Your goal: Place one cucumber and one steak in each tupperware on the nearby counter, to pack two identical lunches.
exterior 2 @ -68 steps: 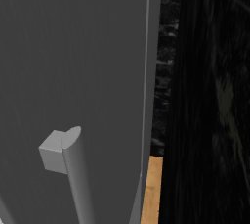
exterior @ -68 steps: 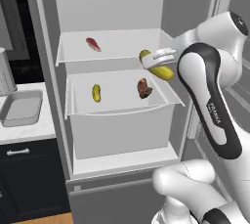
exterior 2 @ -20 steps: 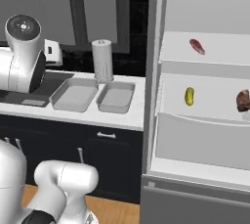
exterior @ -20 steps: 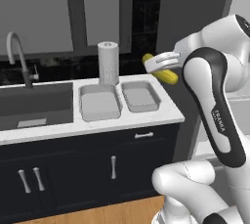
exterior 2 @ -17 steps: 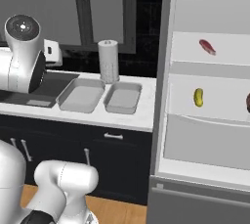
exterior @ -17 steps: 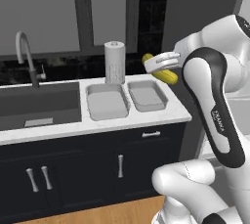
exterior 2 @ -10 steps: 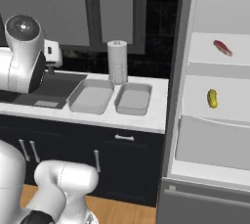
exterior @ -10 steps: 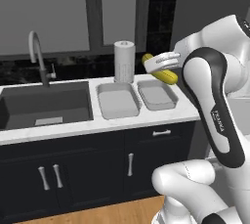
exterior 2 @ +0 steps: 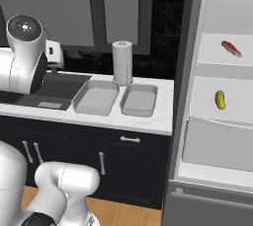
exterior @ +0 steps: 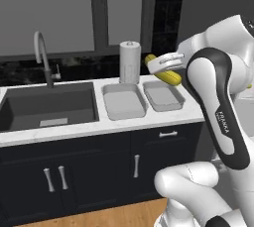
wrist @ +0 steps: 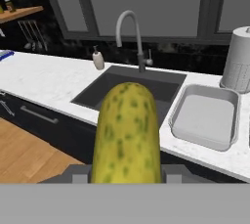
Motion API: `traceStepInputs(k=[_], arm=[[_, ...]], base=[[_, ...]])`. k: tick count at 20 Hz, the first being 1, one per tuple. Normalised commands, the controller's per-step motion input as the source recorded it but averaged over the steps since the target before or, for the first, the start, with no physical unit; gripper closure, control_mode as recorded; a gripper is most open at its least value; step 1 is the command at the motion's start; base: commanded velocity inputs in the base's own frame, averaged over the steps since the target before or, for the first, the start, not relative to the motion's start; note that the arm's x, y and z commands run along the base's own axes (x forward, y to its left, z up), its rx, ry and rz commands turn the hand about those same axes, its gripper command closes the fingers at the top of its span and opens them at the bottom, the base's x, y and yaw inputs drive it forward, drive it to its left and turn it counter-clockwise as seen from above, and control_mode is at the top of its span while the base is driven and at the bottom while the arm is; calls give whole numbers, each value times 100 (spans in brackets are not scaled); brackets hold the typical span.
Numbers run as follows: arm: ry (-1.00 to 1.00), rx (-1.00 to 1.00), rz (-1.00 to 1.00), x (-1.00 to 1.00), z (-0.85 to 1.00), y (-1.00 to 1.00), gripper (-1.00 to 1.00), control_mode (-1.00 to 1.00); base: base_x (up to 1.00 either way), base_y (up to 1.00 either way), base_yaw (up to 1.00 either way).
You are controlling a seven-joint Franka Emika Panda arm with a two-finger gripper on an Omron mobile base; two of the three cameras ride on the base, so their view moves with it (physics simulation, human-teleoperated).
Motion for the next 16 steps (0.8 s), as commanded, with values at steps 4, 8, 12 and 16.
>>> traceStepInputs(k=[4,8,12,16], arm=[[0,0,0,0,0,0,100,100],[0,0,0,0,0,0,100,100],[0,0,0,0,0,0,100,-100],[0,0,0,0,0,0,100,-100]], base=[[1,36,0],[0,8,0],[0,0,0],[0,0,0]])
